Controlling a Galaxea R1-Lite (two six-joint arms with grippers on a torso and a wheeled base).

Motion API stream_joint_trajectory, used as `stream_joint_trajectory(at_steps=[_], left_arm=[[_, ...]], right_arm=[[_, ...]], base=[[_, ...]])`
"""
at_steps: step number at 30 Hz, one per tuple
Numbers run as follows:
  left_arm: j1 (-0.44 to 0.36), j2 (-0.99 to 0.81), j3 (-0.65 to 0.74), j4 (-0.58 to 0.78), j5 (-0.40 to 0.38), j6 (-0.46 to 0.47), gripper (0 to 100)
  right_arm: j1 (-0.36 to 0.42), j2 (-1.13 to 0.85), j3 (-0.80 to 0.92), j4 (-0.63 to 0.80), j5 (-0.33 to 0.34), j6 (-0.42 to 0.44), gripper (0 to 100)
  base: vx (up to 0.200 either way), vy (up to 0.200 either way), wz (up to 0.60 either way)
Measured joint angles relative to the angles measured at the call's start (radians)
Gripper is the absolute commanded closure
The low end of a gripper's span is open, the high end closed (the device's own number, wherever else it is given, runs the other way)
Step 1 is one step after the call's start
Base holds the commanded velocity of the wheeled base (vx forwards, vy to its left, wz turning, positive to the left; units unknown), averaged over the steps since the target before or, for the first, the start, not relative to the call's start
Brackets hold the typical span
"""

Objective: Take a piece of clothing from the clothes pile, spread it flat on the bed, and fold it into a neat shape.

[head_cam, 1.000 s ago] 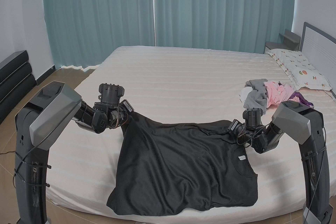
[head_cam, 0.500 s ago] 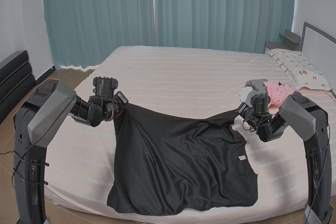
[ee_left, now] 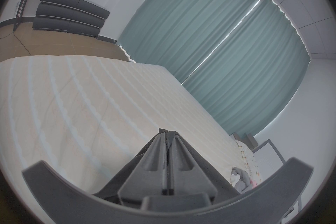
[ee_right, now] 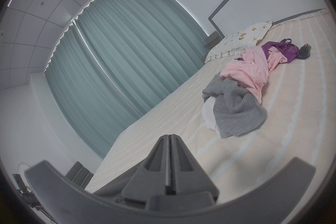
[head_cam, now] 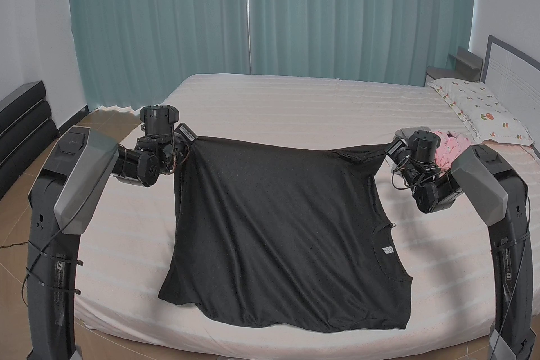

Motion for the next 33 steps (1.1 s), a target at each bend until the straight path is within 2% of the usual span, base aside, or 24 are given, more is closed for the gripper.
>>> stream_joint_trajectory(at_steps=[11,12,13,24,29,33], left_arm=[[-0.001,0.115,-0.020,-0.003,0.000,0.000,100],[-0.002,0.118,-0.019,-0.001,0.001,-0.001,100],[-0.004,0.124,-0.016,0.001,0.000,-0.001,0],[-0.016,0.123,0.034,0.004,0.002,-0.003,0],[-0.017,0.061,0.134,-0.002,0.000,-0.005,0],[-0.016,-0.015,0.235,-0.003,-0.011,-0.007,0]], right_arm=[[0.030,0.073,0.004,0.004,0.000,-0.009,100],[0.030,0.076,0.007,0.004,0.001,-0.009,0],[0.030,0.079,0.011,0.004,0.001,-0.009,0],[0.033,0.073,0.097,-0.017,0.049,-0.006,0],[0.022,0.020,0.163,-0.026,0.062,0.005,0],[0.008,-0.040,0.256,-0.034,0.100,0.014,0]], base=[[0.000,0.000,0.00],[0.000,0.000,0.00],[0.000,0.000,0.00],[0.000,0.000,0.00],[0.000,0.000,0.00],[0.000,0.000,0.00]])
